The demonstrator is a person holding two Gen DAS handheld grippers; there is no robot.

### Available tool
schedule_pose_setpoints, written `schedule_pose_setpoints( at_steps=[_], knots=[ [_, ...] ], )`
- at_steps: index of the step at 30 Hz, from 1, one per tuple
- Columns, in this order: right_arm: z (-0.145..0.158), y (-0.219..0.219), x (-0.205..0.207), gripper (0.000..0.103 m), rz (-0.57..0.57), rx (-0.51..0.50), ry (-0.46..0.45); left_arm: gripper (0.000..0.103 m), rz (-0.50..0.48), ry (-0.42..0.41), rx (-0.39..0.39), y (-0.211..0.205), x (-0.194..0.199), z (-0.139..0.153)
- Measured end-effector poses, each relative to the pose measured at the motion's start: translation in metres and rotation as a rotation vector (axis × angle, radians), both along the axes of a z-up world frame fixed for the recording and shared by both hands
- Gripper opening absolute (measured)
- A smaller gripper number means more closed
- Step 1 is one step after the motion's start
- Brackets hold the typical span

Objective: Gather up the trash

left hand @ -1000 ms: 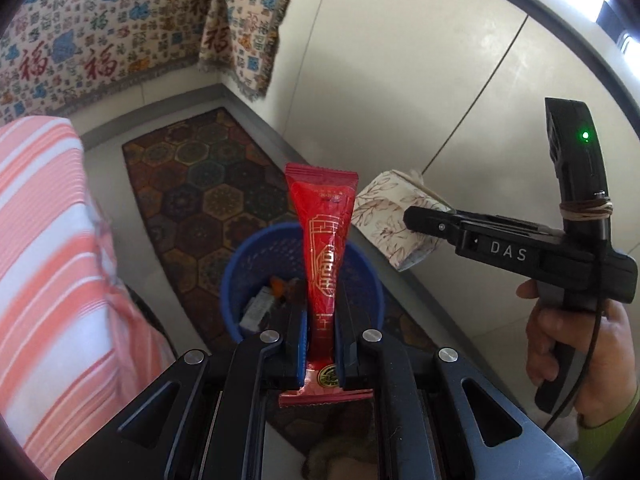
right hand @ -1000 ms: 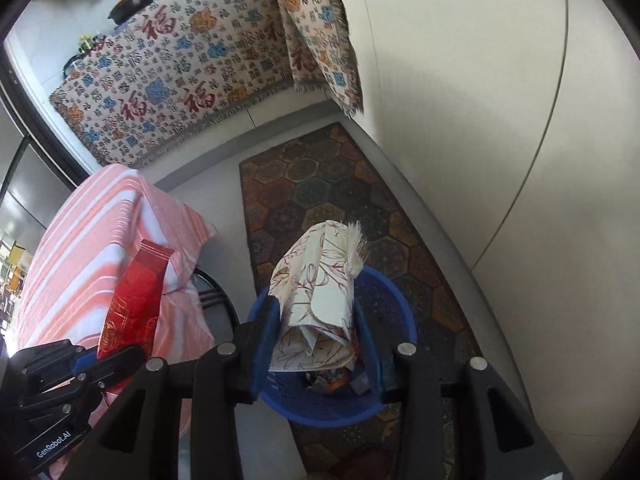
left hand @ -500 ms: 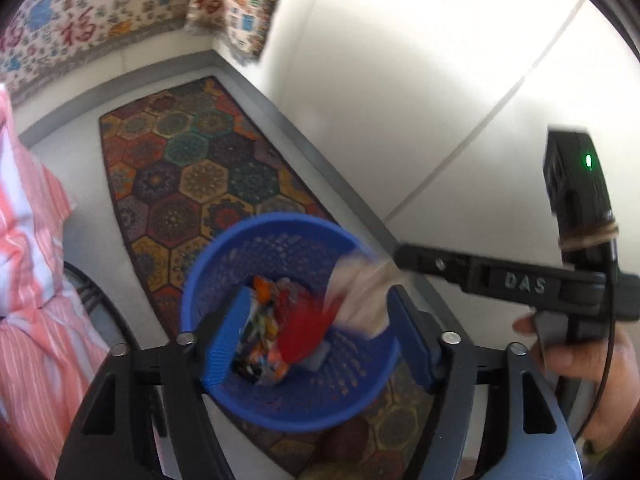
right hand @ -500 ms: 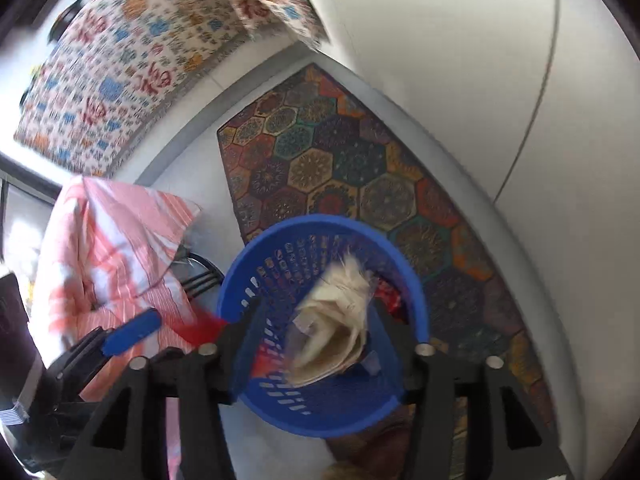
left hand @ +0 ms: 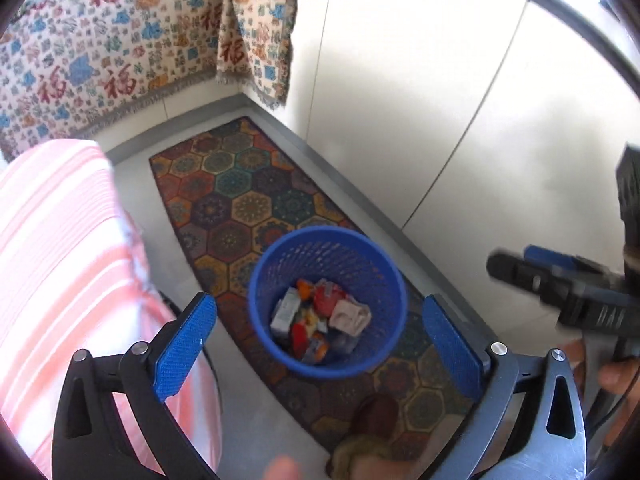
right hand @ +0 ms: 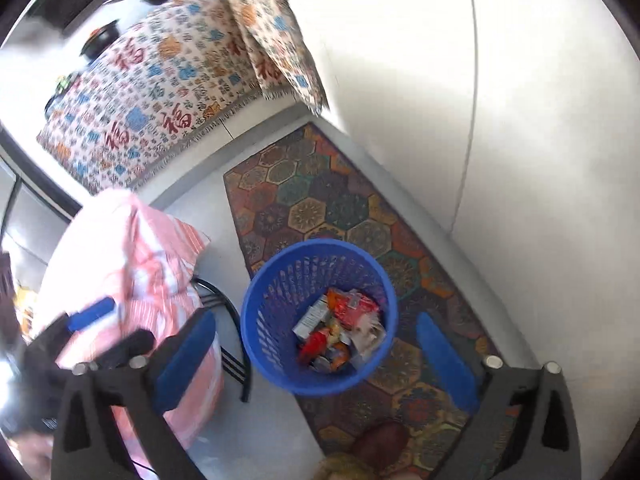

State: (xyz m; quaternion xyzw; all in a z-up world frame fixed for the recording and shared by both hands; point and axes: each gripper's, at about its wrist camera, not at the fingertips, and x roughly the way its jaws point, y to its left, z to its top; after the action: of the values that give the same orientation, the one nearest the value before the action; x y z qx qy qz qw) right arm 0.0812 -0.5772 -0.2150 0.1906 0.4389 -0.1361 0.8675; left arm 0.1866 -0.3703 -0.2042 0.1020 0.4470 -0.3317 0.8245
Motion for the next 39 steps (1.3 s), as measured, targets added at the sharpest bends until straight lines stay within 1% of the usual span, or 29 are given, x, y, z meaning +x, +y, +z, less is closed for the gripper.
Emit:
schedule_pose_setpoints(
  at_steps=[1,2,3,4,5,6,7,8,10,11,14,16,17,18,21,28,39],
  knots=[
    [0.0,0.0,0.0,0.103,0.0,0.0,0.0,0.103,0.004,-0.016,0.002,0.007,-0.007,0.007],
    [0.013,0.018,-0.022,0.103,-0.011,-0.054,0.005,0.103,0.006,-0.034,0.006,0.014,-0.016,0.014],
    [0.013,0.018,-0.022,0.103,-0.011,-0.054,0.005,0.103,0.007,-0.055,0.012,0.02,-0.026,0.021],
    [0.021,0.026,-0.033,0.103,-0.02,-0.07,0.005,0.103,0.006,-0.076,0.022,0.026,-0.036,0.028],
    [0.033,0.039,-0.052,0.103,-0.037,-0.083,-0.002,0.103,0.004,-0.09,0.033,0.029,-0.042,0.032],
    [0.033,0.039,-0.052,0.103,-0.037,-0.083,-0.002,0.103,0.014,-0.1,0.059,0.033,-0.049,0.037],
    [0.043,0.049,-0.068,0.103,-0.043,-0.084,-0.014,0.103,0.032,-0.106,0.105,0.035,-0.055,0.04],
    [0.043,0.049,-0.068,0.103,-0.043,-0.084,-0.014,0.103,0.046,-0.115,0.14,0.036,-0.06,0.044],
    [0.05,0.056,-0.081,0.103,-0.05,-0.086,-0.022,0.103,0.064,-0.126,0.181,0.038,-0.067,0.049],
    [0.053,0.059,-0.085,0.103,-0.052,-0.088,-0.025,0.103,0.066,-0.113,0.178,0.039,-0.068,0.051],
    [0.064,0.065,-0.095,0.103,-0.06,-0.089,-0.026,0.103,0.032,0.003,0.11,0.046,-0.065,0.054],
    [0.071,0.069,-0.1,0.103,-0.056,-0.087,-0.035,0.103,0.019,0.027,0.054,0.052,-0.062,0.058],
    [0.073,0.07,-0.101,0.103,-0.056,-0.086,-0.031,0.103,0.018,0.029,0.051,0.054,-0.062,0.058],
    [0.08,0.075,-0.105,0.103,-0.047,-0.093,-0.032,0.103,0.023,0.017,0.059,0.054,-0.062,0.06],
    [0.085,0.083,-0.107,0.103,-0.036,-0.116,-0.027,0.102,0.038,-0.026,0.08,0.055,-0.066,0.063],
    [0.088,0.091,-0.11,0.103,-0.026,-0.116,-0.027,0.102,0.053,-0.044,0.078,0.062,-0.071,0.068],
    [0.091,0.095,-0.11,0.103,-0.006,-0.117,-0.033,0.102,0.06,-0.046,0.084,0.064,-0.07,0.07]
  ],
)
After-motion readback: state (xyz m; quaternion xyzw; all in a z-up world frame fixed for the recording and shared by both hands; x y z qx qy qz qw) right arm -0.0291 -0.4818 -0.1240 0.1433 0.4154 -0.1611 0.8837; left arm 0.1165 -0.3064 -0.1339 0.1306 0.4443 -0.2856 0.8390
